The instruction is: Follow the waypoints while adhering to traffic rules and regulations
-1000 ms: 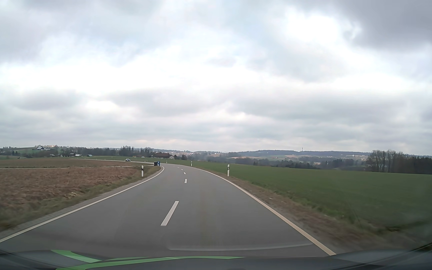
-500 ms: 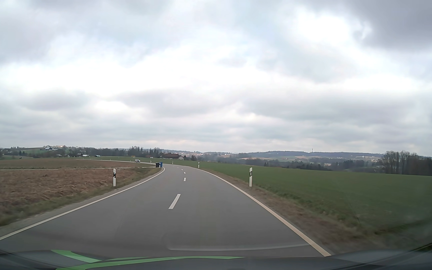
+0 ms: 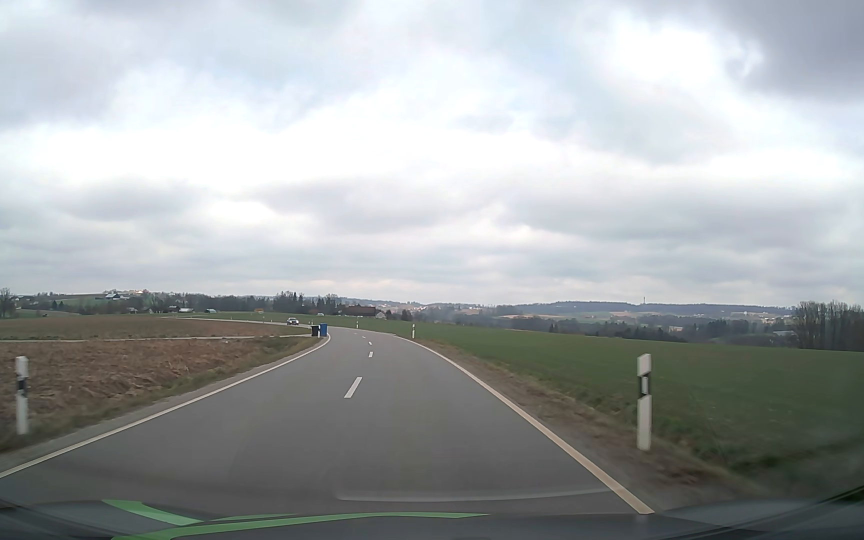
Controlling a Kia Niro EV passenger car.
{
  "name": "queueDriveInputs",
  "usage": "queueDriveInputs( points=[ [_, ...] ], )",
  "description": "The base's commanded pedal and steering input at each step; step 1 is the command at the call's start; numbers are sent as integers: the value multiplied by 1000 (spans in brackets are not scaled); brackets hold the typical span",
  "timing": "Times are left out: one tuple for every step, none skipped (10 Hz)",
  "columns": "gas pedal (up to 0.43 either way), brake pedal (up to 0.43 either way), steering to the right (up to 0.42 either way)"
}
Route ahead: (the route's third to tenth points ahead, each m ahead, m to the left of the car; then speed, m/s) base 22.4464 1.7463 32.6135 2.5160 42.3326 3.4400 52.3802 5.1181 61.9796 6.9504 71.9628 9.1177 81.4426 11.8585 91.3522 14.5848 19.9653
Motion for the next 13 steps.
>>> queueDriveInputs(
  points=[
    [157, 0, -17],
    [157, 0, -17],
    [157, 0, -17],
    [157, 0, -17],
    [157, 0, -17],
    [157, 0, -17],
    [157, 0, -17],
    [157, 0, -16],
    [157, 0, -16],
    [157, 0, -16],
    [157, 0, -15],
    [157, 0, -15],
    [157, 0, -15]
  ],
)
